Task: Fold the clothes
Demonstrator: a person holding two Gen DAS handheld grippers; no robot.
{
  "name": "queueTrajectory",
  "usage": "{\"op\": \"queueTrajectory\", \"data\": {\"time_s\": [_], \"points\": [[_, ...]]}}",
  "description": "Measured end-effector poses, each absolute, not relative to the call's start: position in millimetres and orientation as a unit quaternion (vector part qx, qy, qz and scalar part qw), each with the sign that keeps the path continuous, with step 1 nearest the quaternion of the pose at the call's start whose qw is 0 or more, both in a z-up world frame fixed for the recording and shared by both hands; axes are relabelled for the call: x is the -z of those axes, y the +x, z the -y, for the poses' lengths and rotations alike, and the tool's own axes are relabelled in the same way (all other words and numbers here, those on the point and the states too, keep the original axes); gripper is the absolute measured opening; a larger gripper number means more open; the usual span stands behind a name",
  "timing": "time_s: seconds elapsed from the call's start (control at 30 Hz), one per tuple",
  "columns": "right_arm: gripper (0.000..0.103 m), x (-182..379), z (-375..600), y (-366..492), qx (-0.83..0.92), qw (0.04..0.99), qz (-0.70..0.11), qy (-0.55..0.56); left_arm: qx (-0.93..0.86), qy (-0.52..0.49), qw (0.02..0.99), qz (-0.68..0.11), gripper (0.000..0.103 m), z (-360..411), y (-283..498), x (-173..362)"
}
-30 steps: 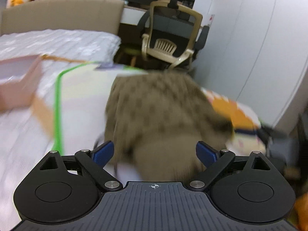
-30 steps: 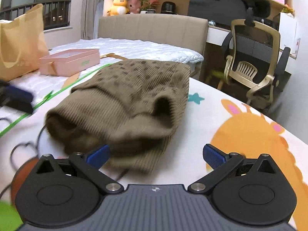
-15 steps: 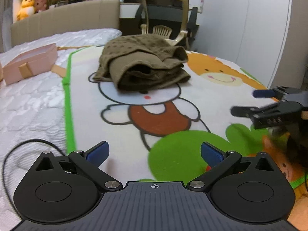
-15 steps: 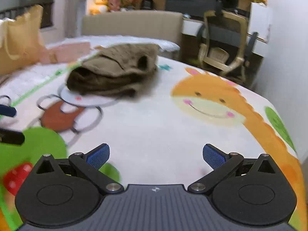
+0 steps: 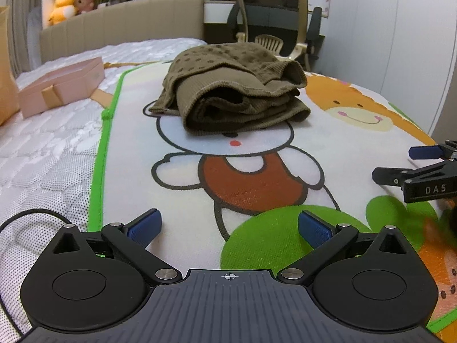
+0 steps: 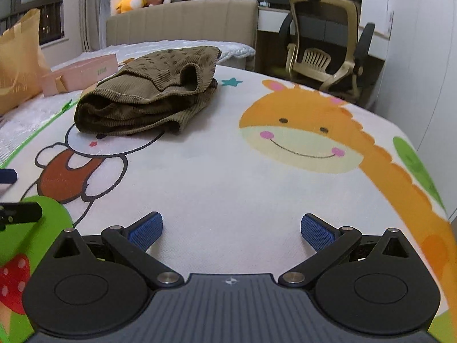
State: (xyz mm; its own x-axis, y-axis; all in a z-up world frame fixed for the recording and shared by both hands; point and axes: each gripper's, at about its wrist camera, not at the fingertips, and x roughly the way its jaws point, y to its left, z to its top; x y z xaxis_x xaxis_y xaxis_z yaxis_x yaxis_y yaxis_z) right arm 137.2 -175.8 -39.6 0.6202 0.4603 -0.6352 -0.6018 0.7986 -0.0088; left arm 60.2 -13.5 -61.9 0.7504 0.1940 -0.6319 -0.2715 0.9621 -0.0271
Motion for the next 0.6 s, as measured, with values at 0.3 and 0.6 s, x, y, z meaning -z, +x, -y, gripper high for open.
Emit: {"op": "queueTrajectory", "data": {"time_s": [0.3, 0.6], "points": [[0.103, 39.9, 176.7, 137.0, -0.298, 0.892, -0.322, -0.106, -0.127, -0.050, 0.932, -0.334, 0.103, 15.6, 61.7, 62.7], [0.103, 39.8, 176.9, 137.6, -0.298, 0.892, -0.323, -0.105, -0.130, -0.049, 0.932, -0.336, 0.103, 15.6, 63.1, 63.1]]}}
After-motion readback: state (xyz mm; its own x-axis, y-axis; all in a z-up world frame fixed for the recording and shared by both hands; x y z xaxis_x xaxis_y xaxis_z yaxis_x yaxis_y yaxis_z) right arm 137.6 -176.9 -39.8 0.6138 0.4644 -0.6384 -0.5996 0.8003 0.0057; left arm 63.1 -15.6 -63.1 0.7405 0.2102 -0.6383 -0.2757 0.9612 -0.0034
